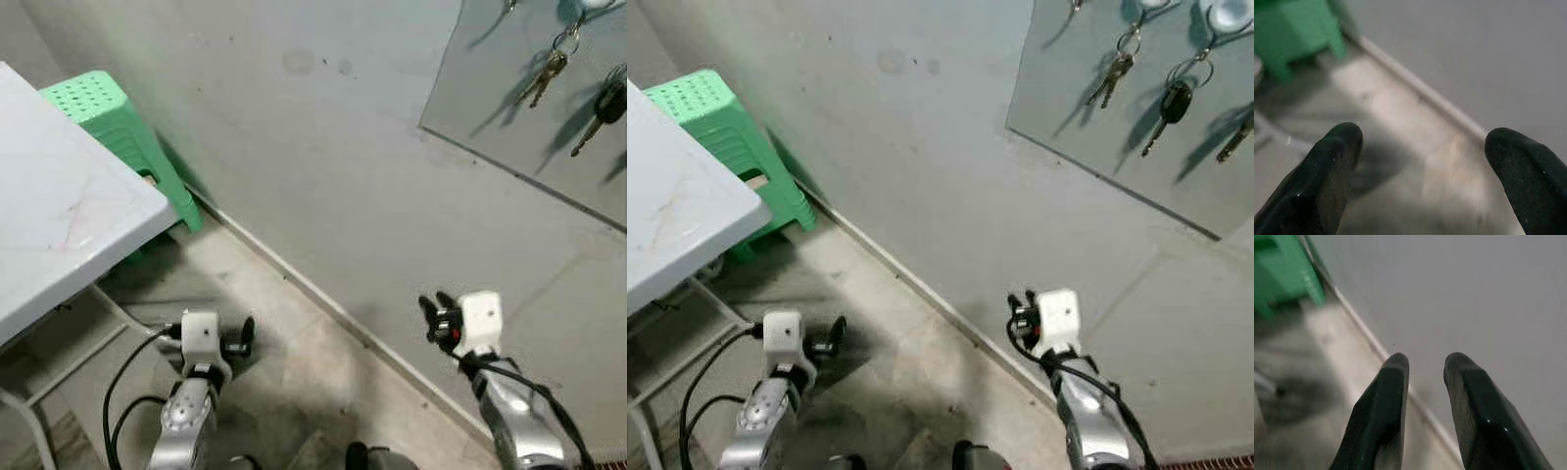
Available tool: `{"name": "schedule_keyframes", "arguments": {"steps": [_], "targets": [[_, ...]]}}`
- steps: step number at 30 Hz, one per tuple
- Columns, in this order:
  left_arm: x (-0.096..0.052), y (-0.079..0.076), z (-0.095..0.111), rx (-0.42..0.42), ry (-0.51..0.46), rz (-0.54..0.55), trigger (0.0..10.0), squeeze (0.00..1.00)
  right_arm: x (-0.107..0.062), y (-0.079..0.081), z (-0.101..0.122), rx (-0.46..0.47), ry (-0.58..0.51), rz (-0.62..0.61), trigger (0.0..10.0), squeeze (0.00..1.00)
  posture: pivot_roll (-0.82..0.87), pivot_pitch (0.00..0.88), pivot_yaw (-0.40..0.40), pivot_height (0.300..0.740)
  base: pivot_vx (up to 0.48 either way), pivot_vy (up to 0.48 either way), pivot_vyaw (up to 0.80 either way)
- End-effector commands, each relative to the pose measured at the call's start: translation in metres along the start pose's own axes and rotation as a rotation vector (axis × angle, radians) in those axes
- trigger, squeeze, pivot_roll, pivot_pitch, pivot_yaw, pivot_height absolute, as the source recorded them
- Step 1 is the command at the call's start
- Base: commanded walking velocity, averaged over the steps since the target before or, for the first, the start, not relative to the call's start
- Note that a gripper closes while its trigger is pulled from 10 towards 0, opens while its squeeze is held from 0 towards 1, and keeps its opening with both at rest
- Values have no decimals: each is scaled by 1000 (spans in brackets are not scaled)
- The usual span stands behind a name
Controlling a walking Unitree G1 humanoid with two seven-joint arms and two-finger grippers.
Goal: Hang keys on a hook
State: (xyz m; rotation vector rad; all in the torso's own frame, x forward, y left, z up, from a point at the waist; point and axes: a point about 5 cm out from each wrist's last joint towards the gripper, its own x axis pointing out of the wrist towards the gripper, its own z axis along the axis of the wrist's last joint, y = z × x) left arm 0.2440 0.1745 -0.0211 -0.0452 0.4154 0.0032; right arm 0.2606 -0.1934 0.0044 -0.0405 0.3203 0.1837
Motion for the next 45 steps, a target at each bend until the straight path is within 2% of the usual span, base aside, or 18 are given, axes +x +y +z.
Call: {"name": "schedule_keyframes", "arguments": {"steps": [1,4,5,8,13,16,21,27,32,42,45], "targets": [[-5,3,-17,-12,67,2,10000,0,-6,-5,-18,1,75,-30,10000,0,-11,109,-17,740,0,0,0],[-10,4,-37,30,175,3,10000,0,-13,-8,-39,68,170,-79,10000,0,-8,104,-14,740,0,0,0],[-13,5,-45,41,224,11,10000,0,-18,-9,-49,70,222,-88,10000,0,-10,105,-9,740,0,0,0],[-18,8,-56,59,292,26,10000,0,-29,-11,-67,56,316,-123,10000,0,-9,102,0,740,0,0,0],[-20,10,-61,67,321,40,10000,0,-39,-8,-83,34,401,-131,10000,0,-20,103,9,740,0,0,0],[-22,10,-64,60,341,44,10000,0,-45,-2,-94,59,450,-135,10000,0,-30,103,10,740,0,0,0],[-23,6,-68,58,354,42,10000,0,-60,8,-113,21,549,-100,10000,0,-26,107,2,740,0,0,0],[-31,3,-79,56,398,46,10000,0,-72,10,-124,6,620,-110,10000,0,-22,108,-1,740,0,0,0],[-36,-1,-85,51,416,37,10000,0,-75,13,-127,6,639,-103,10000,0,-27,109,-1,740,0,0,0],[-34,-1,-83,64,415,34,10000,0,-74,17,-129,-9,667,-90,10000,0,-27,95,-6,740,0,0,0],[-32,-1,-81,59,408,36,10000,0,-74,18,-129,-12,671,-85,10000,0,-23,89,-9,740,0,0,-629]]}}
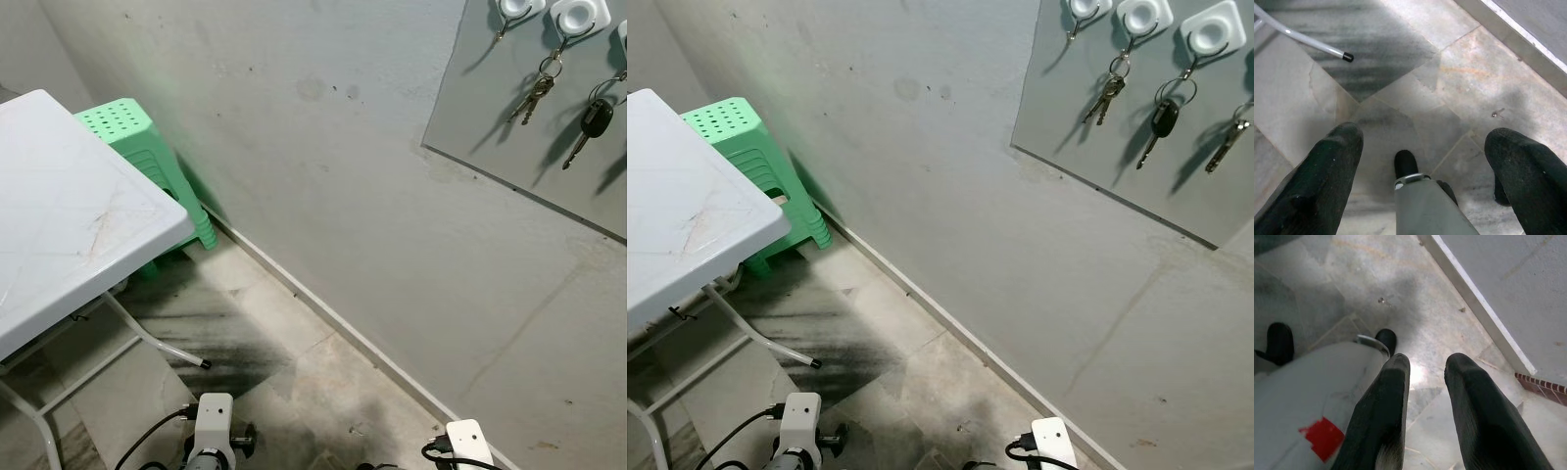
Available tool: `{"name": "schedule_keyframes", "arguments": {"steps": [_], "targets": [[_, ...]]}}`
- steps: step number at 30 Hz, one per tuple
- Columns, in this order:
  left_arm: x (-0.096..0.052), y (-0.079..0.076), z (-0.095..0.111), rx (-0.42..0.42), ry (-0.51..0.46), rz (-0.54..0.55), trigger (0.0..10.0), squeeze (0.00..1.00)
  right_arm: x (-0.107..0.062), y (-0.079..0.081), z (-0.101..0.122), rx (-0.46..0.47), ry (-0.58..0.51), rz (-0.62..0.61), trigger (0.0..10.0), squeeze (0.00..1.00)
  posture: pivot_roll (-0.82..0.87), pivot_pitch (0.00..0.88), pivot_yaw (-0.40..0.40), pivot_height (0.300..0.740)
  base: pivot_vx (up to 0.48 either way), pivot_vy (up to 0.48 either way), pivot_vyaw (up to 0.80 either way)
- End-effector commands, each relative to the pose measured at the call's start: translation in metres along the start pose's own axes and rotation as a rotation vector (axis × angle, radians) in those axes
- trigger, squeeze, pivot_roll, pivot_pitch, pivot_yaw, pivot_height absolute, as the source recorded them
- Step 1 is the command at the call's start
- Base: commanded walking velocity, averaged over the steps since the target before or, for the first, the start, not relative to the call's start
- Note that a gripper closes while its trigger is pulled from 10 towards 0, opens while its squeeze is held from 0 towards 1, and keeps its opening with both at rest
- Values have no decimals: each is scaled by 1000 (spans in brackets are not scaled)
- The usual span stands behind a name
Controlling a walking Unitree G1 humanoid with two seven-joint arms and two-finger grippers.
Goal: Hang keys on a hook
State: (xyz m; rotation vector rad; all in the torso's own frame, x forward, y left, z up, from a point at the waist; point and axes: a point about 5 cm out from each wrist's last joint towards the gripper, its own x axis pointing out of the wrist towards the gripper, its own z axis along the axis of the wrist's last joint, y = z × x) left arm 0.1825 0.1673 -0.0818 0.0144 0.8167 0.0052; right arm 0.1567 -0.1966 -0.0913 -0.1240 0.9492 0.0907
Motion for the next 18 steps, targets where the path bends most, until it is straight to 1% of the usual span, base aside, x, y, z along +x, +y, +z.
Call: {"name": "schedule_keyframes", "arguments": {"steps": [1,18], "targets": [[0,3,-1,1,6,14,10000,0,-2,1,-9,1,37,-6,10000,0,-23,87,-9,740,0,0,-719],[0,-2,-1,18,7,-8,10000,0,-2,3,-11,14,48,-4,10000,0,-28,75,-6,740,0,0,-713]]}}
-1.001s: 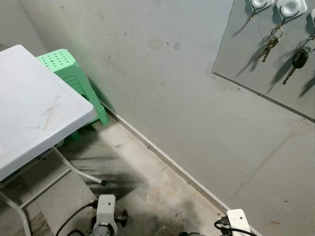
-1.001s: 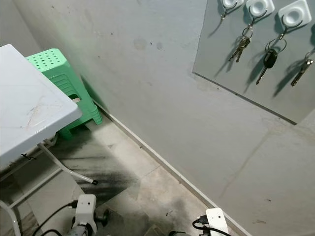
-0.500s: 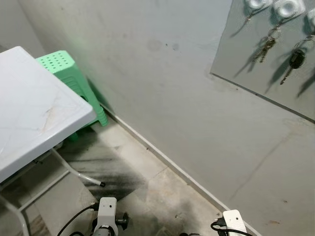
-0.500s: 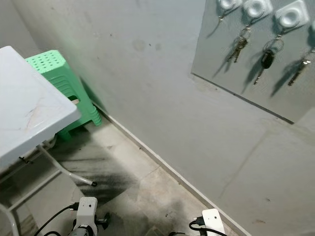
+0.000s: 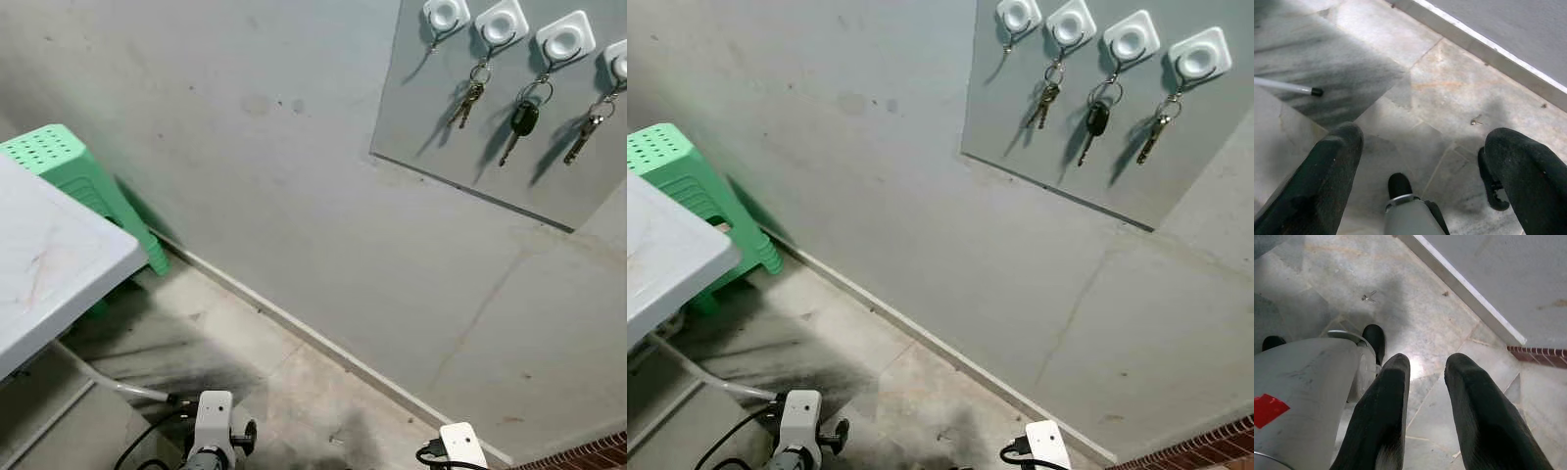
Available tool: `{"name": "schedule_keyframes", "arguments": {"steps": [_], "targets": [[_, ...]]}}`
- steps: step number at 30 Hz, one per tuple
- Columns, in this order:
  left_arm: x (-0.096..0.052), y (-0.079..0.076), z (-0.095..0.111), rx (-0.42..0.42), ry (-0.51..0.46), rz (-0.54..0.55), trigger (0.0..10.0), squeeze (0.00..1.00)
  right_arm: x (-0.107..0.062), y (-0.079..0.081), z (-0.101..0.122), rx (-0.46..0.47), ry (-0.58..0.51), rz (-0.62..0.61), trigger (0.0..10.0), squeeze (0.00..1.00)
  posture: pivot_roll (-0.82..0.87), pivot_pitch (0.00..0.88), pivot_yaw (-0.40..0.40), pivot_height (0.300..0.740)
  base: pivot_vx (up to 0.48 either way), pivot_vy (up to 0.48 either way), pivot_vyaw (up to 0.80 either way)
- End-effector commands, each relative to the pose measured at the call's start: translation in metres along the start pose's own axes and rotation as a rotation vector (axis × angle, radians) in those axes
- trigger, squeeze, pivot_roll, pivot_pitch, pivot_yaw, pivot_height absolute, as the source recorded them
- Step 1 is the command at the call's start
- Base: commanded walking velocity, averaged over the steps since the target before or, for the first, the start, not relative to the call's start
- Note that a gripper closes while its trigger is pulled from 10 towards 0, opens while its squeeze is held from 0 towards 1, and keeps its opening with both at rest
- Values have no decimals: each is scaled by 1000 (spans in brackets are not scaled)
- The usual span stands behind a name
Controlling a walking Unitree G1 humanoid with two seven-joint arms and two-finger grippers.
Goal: Hang keys on a hook
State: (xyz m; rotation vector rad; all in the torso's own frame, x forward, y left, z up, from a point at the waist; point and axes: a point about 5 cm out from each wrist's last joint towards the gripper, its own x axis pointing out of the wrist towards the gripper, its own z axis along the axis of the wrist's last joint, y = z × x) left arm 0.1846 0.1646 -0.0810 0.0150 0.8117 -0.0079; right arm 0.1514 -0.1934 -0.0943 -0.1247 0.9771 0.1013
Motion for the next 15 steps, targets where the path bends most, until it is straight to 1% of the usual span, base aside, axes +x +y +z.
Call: {"name": "schedule_keyframes", "arguments": {"steps": [1,6,11,15], "targets": [[-1,0,-3,4,10,-3,10000,0,-2,-2,-6,22,22,-17,10000,0,-29,75,-4,740,0,0,-712],[-1,2,-2,23,11,-8,10000,0,-3,-7,-10,34,29,-34,10000,0,-35,71,5,740,0,0,-712],[0,9,0,41,6,-1,10000,0,-5,-15,-13,44,39,-58,10000,0,-38,65,11,740,0,0,-706],[0,12,1,40,5,5,10000,0,-5,-16,-14,45,41,-64,10000,0,-38,63,14,740,0,0,-709]]}}
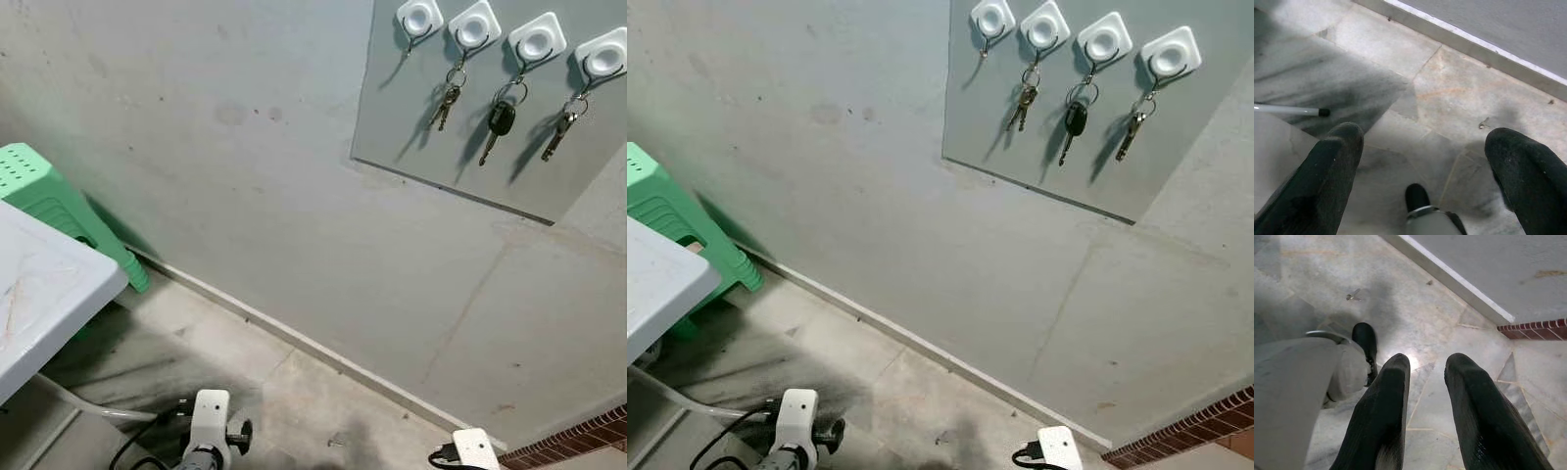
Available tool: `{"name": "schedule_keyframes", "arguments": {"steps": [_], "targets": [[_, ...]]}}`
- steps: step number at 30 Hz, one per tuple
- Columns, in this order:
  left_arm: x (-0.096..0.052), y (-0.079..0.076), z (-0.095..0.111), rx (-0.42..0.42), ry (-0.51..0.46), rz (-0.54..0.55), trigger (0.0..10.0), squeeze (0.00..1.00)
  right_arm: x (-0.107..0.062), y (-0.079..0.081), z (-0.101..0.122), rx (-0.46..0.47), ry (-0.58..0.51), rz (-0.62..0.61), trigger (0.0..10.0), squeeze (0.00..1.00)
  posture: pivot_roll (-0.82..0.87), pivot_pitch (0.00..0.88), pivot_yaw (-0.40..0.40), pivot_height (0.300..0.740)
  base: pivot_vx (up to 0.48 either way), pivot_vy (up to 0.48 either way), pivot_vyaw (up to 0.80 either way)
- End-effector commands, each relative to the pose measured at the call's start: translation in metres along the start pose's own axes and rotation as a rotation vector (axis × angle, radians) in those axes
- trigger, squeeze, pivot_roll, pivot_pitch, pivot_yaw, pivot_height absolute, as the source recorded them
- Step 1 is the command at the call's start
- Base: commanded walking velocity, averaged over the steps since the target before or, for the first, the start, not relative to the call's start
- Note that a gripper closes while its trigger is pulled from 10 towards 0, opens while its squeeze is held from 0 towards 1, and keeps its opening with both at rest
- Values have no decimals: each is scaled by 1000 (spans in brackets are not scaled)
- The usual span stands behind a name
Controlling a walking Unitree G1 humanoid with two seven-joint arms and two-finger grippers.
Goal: Hang keys on a hook
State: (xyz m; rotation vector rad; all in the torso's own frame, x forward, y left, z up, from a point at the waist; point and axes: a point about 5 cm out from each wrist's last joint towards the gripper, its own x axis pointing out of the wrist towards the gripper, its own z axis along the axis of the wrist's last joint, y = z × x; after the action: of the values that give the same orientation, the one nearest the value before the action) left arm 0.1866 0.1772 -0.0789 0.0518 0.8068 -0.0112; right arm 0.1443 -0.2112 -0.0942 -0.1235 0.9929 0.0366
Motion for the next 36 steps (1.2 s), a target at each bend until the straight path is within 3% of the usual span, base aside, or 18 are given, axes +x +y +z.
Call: {"name": "schedule_keyframes", "arguments": {"steps": [1,11,29,36], "targets": [[0,0,-1,7,8,-6,10000,0,-1,0,-5,15,21,-11,10000,0,-38,63,14,740,0,0,-712],[1,-5,1,-8,1,-24,10000,0,1,5,-2,27,12,-1,10000,0,-40,64,13,740,0,0,-710],[1,-5,2,-15,0,-19,10000,0,0,8,-4,33,16,3,10000,0,-39,61,9,740,0,-480,-707],[1,-4,1,-35,4,-11,10000,0,0,7,-5,33,21,3,10000,0,-40,60,7,740,0,0,-705]]}}
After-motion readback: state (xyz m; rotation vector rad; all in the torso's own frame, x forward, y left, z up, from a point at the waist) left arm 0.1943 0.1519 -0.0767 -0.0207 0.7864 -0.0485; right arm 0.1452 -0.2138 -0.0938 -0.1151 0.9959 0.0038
